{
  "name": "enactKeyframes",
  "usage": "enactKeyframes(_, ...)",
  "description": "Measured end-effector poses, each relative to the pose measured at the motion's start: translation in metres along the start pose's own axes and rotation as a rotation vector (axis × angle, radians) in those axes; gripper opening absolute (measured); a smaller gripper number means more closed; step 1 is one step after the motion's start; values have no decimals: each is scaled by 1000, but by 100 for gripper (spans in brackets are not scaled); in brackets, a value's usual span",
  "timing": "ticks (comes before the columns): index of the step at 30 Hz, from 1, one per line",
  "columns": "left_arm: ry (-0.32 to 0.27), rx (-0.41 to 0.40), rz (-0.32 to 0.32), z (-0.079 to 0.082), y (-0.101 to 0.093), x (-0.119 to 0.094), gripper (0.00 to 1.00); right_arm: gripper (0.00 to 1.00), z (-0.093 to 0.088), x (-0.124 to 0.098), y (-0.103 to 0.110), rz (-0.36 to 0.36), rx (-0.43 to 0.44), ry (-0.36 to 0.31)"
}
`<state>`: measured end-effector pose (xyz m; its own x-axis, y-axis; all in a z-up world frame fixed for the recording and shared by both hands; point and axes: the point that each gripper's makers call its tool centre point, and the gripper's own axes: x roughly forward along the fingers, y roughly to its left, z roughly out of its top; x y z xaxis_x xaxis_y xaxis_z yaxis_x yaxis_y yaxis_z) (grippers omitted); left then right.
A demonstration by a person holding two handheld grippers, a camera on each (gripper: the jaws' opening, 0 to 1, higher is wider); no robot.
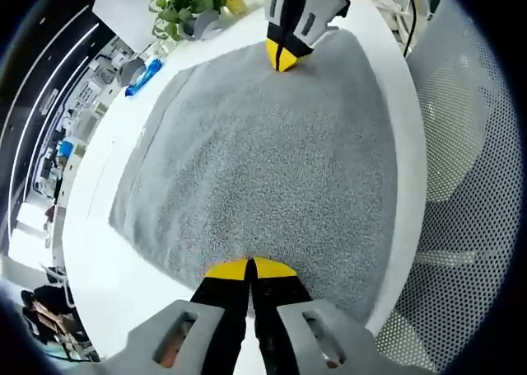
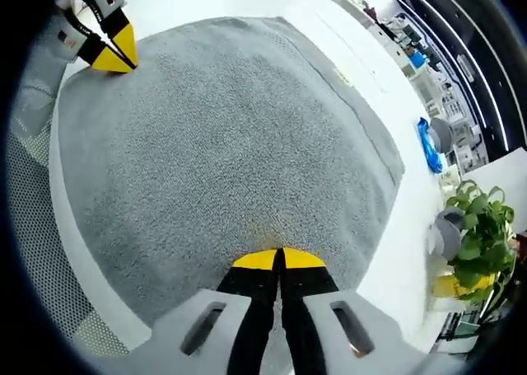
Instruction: Fold the towel on the table until its edges align and the towel forms a compact rectangular stack.
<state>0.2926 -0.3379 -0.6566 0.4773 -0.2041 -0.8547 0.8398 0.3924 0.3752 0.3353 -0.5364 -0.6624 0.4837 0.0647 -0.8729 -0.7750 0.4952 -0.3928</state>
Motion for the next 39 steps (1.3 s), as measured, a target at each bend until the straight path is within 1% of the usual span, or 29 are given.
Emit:
enactKeyframes(2,-1,-13,3,-2,2,0,0,0,0,0,2,10,26,-5)
enactKeyframes(3,-1,-22,6,-3,4,1,0,0,1,-1,4,18,57,-14)
enactKeyframes(6,-2,-49,8,-7,6,0,0,0,1,-3,7,21,75,-34)
enactKeyframes(10,-2,-63,10,-10,8,1,1,0,1,-5,13,43,97,-56)
enactKeyframes(13,-3,-91,11,-12,10,0,1,0,2,-7,16,52,178,-71)
enactKeyframes(14,-5,-105,10,-13,10,0,1,0,2,-7,16,53,187,-78)
enactKeyframes(16,-6,-115,8,-15,11,1,1,0,1,-8,19,63,177,-82)
enactKeyframes(19,-8,-125,8,-17,12,0,1,0,2,-10,23,73,192,-88)
enactKeyframes(21,-12,-140,7,-18,14,0,1,0,2,-10,24,69,217,-101)
enactKeyframes(22,-13,-155,7,-19,14,0,1,0,2,-11,25,67,222,-107)
enactKeyframes(26,-16,-170,5,-21,16,-1,1,0,3,-13,29,76,232,-129)
enactKeyframes(30,-23,-197,2,-24,19,-1,1,0,5,-14,32,81,283,-161)
enactKeyframes(31,-20,-215,-2,-25,19,-1,1,0,5,-15,34,85,294,-165)
enactKeyframes(33,1,-267,-30,-29,18,-2,0,0,5,-16,39,118,338,-168)
enactKeyframes(36,-17,-285,-31,-32,21,-3,0,0,7,-17,41,126,330,-175)
enactKeyframes(39,-16,-284,-36,-32,20,-3,0,0,8,-16,42,126,305,-174)
